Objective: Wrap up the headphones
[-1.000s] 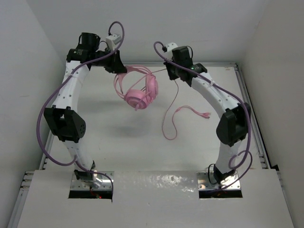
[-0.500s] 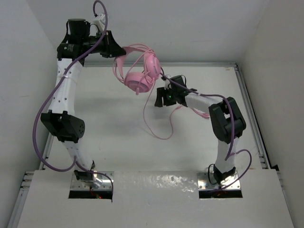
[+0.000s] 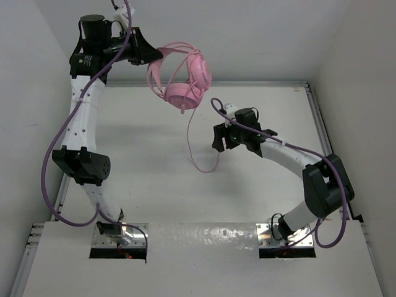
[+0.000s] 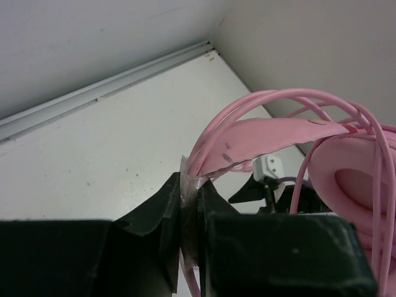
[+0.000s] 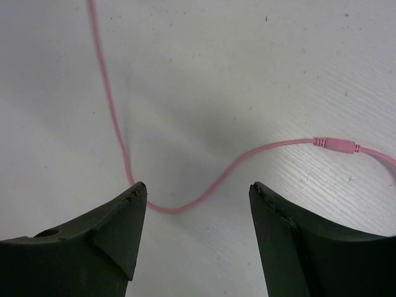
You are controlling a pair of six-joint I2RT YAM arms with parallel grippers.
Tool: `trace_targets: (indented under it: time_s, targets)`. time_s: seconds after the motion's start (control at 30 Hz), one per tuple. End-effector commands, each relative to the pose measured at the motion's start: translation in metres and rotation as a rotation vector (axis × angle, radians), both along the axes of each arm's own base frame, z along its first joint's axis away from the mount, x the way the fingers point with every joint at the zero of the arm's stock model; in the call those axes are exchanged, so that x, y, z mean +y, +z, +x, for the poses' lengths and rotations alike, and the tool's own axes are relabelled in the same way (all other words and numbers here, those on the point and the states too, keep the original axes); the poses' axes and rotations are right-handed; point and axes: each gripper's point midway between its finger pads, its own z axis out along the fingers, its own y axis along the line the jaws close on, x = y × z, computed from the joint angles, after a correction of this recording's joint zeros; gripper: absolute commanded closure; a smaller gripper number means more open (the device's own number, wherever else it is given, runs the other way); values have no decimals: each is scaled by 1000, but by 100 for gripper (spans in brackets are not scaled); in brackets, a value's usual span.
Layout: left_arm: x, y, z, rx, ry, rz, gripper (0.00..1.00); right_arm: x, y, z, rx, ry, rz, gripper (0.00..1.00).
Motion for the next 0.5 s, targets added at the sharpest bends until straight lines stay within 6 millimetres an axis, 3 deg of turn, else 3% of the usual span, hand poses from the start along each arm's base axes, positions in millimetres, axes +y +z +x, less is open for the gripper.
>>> trace_targets:
  time_s: [0.0,0.17,0.27,0.33,0.47]
  targets:
    - [-3,56,-11,-104,-14,-103,100,5,-14,6,-18,-2,-36,33]
    - [-4,73,-9,-144,-17,-140,100,57,-6,25,-104,-3,73,32]
    - [-4,85,-11,-176,-13,-151,100,96,-8,12,-134,121,80,32]
    - [-5,87,-12,-178,-17,-158,100,105,-9,9,-153,154,91,31]
    - [-6,90,-15,-181,-28,-162,100,96,-27,25,-132,31,34,31]
